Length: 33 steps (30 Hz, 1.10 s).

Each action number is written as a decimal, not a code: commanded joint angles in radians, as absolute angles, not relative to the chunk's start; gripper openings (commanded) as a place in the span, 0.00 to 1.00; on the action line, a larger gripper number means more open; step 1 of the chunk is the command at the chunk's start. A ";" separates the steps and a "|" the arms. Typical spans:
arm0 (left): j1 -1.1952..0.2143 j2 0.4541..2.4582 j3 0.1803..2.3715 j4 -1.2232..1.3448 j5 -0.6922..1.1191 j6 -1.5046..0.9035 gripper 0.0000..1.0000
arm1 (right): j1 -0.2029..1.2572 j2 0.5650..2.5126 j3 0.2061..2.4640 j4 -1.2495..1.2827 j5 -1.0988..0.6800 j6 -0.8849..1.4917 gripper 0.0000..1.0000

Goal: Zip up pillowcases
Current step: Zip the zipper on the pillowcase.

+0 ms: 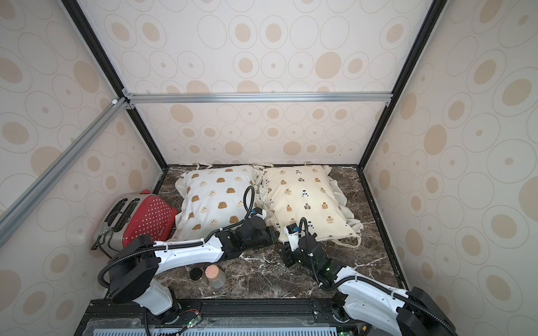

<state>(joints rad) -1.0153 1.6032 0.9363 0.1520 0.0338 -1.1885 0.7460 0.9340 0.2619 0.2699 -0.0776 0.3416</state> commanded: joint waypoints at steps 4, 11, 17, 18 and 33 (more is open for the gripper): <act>-1.014 1.603 0.986 0.149 0.049 -1.172 0.00 | 0.749 0.950 0.244 0.354 -0.051 0.321 0.37; -1.014 1.605 0.988 0.147 0.050 -1.171 0.00 | 0.749 0.923 0.228 0.353 -0.026 0.317 0.34; -1.014 1.605 0.988 0.146 0.049 -1.170 0.00 | 0.749 0.850 0.191 0.372 -0.045 0.333 0.35; -1.014 1.604 0.986 0.146 0.048 -1.169 0.00 | 0.749 0.842 0.194 0.358 -0.041 0.331 0.35; -1.014 1.596 0.983 0.153 0.056 -1.169 0.00 | 0.749 0.854 0.212 0.327 -0.011 0.330 0.22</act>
